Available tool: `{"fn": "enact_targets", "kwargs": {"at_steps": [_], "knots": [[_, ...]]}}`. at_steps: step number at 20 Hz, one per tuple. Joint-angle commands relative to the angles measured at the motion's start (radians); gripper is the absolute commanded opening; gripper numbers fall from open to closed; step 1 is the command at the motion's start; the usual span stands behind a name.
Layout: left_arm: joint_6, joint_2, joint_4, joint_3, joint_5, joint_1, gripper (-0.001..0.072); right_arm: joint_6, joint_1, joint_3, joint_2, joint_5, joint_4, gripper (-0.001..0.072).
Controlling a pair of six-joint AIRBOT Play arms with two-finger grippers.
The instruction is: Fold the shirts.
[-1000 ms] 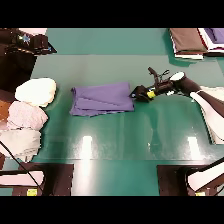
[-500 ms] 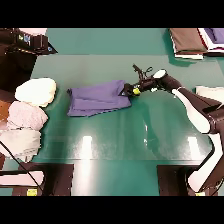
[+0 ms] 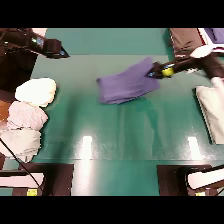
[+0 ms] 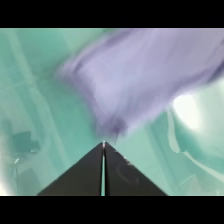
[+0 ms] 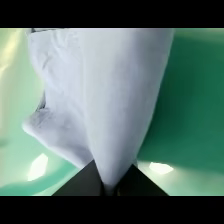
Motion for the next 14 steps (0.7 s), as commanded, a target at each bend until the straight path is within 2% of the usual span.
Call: {"fn": "enact_targets", "kwargs": {"at_steps": [1,8,12,14], "knots": [[0.019,0.000,0.001,0.000,0.042,-0.098,0.0028,0.060,-0.216,0.003,0.148,0.044,-0.206,0.0014],[0.018,0.000,0.001,0.000,0.100,-0.215,0.0028,0.060,-0.593,0.003,0.183,-0.061,-0.158,0.0014],[0.017,0.000,0.003,0.000,0.099,-0.223,0.0028,0.053,-0.686,0.003,0.180,-0.162,-0.057,0.0014],[0.018,0.000,0.003,0.000,0.099,-0.223,0.0028,0.029,-0.706,0.023,0.181,-0.162,-0.014,0.0014]]}}
